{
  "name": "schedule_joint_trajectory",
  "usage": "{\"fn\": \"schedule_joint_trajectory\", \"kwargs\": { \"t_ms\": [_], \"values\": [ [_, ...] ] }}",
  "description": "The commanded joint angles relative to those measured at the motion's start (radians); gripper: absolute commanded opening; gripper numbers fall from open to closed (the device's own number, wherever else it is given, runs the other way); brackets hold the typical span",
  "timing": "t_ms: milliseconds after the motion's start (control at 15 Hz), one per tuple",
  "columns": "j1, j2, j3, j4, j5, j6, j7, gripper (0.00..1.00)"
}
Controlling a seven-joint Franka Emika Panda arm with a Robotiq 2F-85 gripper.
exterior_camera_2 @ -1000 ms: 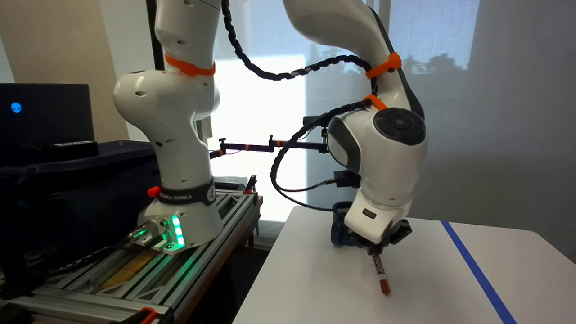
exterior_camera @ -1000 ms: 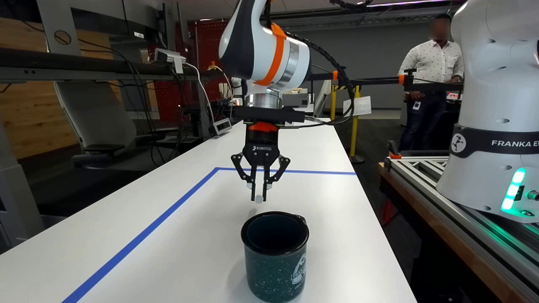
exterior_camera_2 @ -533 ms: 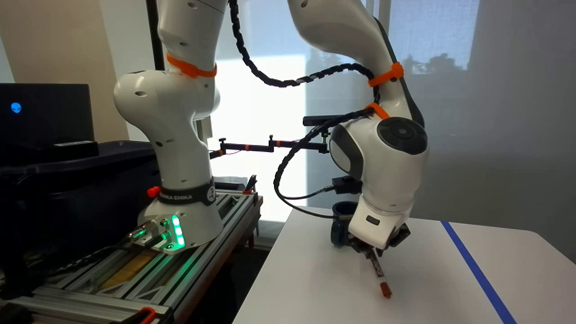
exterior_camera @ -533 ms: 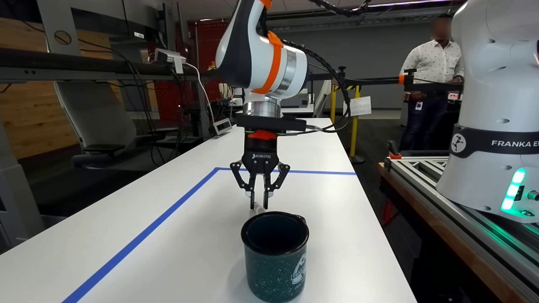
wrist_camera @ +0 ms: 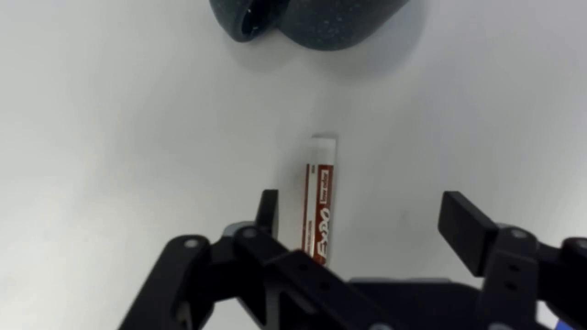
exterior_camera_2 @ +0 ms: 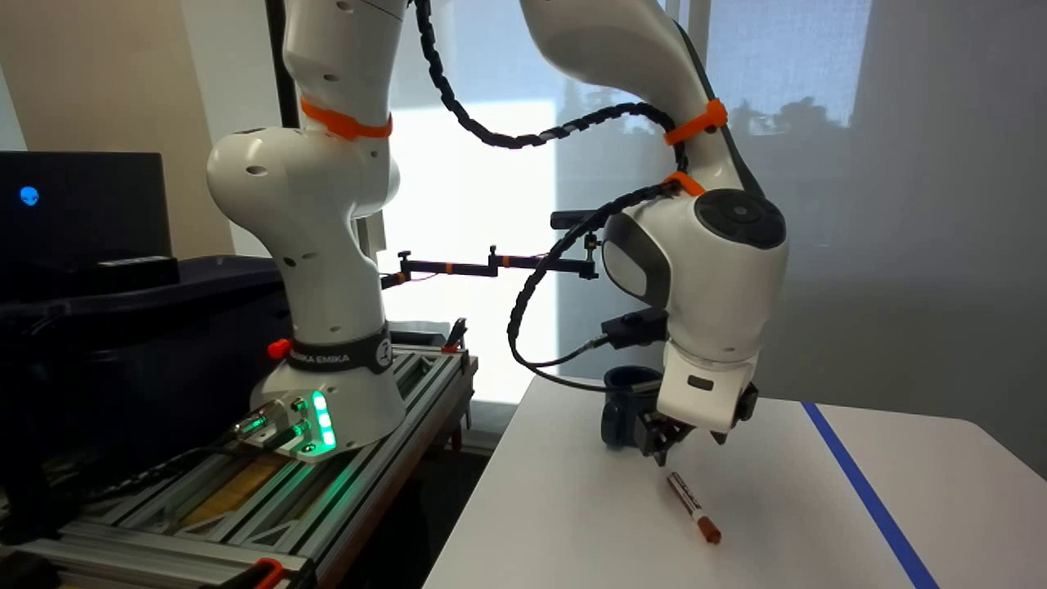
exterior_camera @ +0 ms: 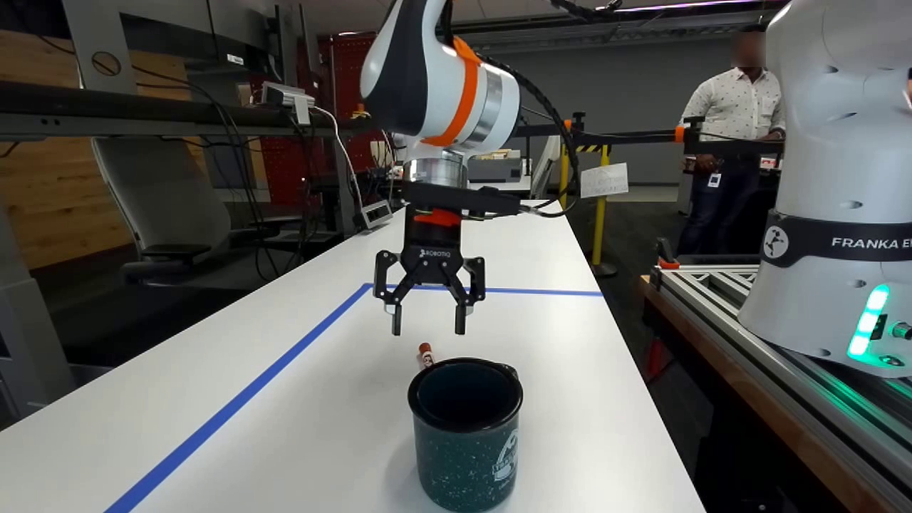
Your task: Put the red marker on the table.
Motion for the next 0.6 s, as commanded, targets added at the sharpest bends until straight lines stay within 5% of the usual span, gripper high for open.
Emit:
{"fn": "schedule_joint_trajectory", "kwargs": {
  "t_ms": [0,533],
  "values": [
    [0.028,-0.138,-0.018,-0.09,-0.154,-0.001,-0.007,1.0],
    [0.025,-0.351,-0.027,-0.166,-0.711,-0.036,0.042,1.0]
  ]
}}
